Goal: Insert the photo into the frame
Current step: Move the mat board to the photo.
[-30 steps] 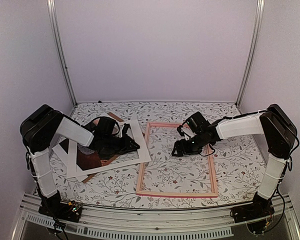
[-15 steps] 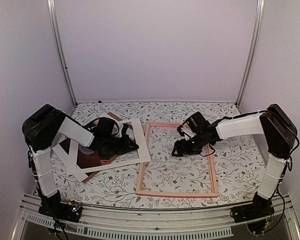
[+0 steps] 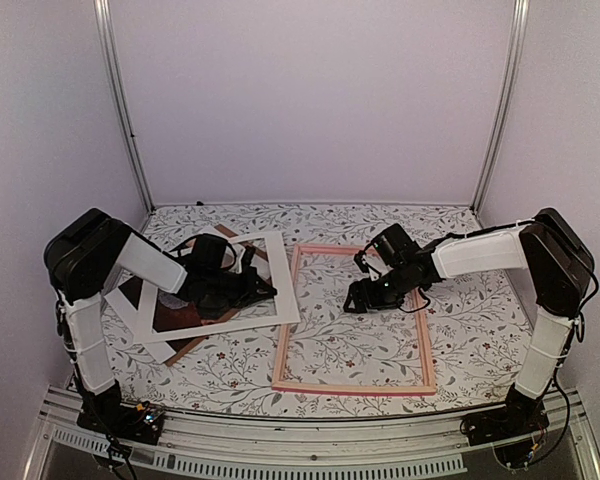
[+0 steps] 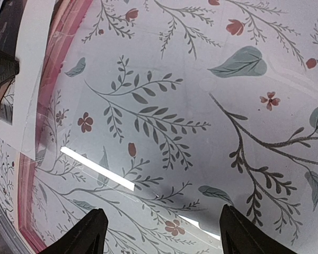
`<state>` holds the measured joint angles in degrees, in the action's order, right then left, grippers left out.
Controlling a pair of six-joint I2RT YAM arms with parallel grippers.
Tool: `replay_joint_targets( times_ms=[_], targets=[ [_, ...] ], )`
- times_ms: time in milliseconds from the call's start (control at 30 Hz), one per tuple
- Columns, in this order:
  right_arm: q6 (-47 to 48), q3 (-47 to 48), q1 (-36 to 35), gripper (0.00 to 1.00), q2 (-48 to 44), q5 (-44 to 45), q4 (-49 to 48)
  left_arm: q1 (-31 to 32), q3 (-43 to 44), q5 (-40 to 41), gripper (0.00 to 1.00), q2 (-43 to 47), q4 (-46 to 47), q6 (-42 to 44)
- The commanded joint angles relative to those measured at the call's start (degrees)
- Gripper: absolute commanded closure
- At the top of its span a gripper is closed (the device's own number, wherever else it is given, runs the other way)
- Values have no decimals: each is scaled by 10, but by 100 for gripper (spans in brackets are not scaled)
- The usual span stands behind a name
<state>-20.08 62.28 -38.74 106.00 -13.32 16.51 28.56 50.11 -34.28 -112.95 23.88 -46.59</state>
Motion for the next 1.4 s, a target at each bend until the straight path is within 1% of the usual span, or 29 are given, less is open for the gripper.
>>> replay_joint_targets(
  times_ms=[0, 200, 467, 767, 833, 1000, 1100, 1233, 1333, 1367],
  targets=[
    [5, 4, -3, 23, 5, 18, 20, -22, -15, 11, 100, 22, 3, 7],
    [5, 4, -4, 23, 6, 18, 21, -40, -23, 13, 100, 39, -5, 13],
    [6, 7, -4, 23, 11, 16, 22, -63, -23, 42, 100, 63, -57, 50],
    [9, 10, -4, 23, 3, 21, 29, -69, -25, 65, 99, 82, -91, 75],
    [9, 12, -3, 23, -7, 30, 34, -69, -29, 68, 96, 86, -92, 75],
    [10, 15, 0, 22, -48, 78, 57, -69, -33, 92, 79, 104, -104, 83],
    [11, 10, 11, 21, -78, 102, 74, -69, -30, 104, 72, 118, -115, 89],
    [13, -18, 41, 20, -123, 127, 92, -69, -32, 117, 65, 140, -136, 104],
    [16, -48, 74, 20, -157, 130, 100, -69, -37, 129, 62, 159, -162, 123],
    [17, -58, 86, 19, -170, 144, 103, -68, -42, 134, 62, 166, -169, 128]
  ],
)
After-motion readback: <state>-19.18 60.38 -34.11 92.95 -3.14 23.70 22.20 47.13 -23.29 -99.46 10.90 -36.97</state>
